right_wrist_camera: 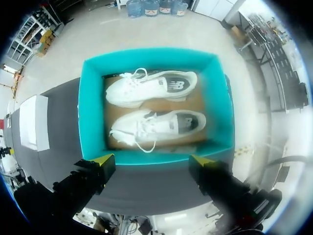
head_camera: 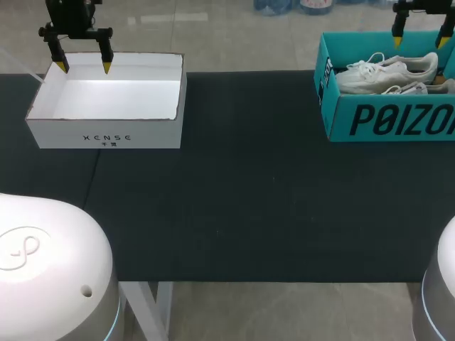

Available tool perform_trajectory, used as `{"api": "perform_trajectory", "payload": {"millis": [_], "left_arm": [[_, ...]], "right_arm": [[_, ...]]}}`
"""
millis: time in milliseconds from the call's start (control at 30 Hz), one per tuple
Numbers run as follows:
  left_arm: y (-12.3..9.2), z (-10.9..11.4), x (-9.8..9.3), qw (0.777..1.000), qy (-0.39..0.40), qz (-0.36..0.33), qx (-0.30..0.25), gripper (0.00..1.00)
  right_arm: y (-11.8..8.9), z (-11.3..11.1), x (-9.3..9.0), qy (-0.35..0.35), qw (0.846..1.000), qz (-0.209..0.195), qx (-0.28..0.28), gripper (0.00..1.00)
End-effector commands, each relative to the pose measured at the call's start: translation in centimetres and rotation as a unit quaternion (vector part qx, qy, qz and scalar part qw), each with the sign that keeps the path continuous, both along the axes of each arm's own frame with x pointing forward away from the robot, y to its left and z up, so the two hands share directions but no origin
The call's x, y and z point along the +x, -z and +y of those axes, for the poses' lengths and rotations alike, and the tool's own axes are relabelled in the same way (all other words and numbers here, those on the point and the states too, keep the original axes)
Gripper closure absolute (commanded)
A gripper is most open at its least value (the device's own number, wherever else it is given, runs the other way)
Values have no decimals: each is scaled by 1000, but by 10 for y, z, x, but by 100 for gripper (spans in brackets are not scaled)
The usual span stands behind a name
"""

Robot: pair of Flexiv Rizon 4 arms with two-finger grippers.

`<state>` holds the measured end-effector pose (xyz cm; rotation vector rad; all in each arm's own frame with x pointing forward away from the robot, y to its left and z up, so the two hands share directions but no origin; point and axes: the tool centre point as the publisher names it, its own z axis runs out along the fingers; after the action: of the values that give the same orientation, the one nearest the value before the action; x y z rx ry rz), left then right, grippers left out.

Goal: Take the shoe out of the shoebox, open the shoe tongue, remove and reinsert the insole, then place the shoe into the shoebox

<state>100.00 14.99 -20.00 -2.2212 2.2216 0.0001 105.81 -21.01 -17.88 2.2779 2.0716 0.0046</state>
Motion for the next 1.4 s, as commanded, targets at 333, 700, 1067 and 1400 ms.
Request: {"api": "perform_trajectory", "payload": {"millis": [333,700,1067,1400], "left_arm": [[0,0,0,1000,0,0,0,0],[0,0,0,1000,0,0,0,0],[0,0,0,1000,0,0,0,0],[0,0,0,1000,0,0,0,0]], "right_arm": [[9,-47,-23,-7,1000,-1,11,0],[9,-47,-23,-7,1000,-1,11,0],[9,-47,-23,-7,1000,-1,11,0],[22,-66,-9,-7,1000,-5,-18,0]]}}
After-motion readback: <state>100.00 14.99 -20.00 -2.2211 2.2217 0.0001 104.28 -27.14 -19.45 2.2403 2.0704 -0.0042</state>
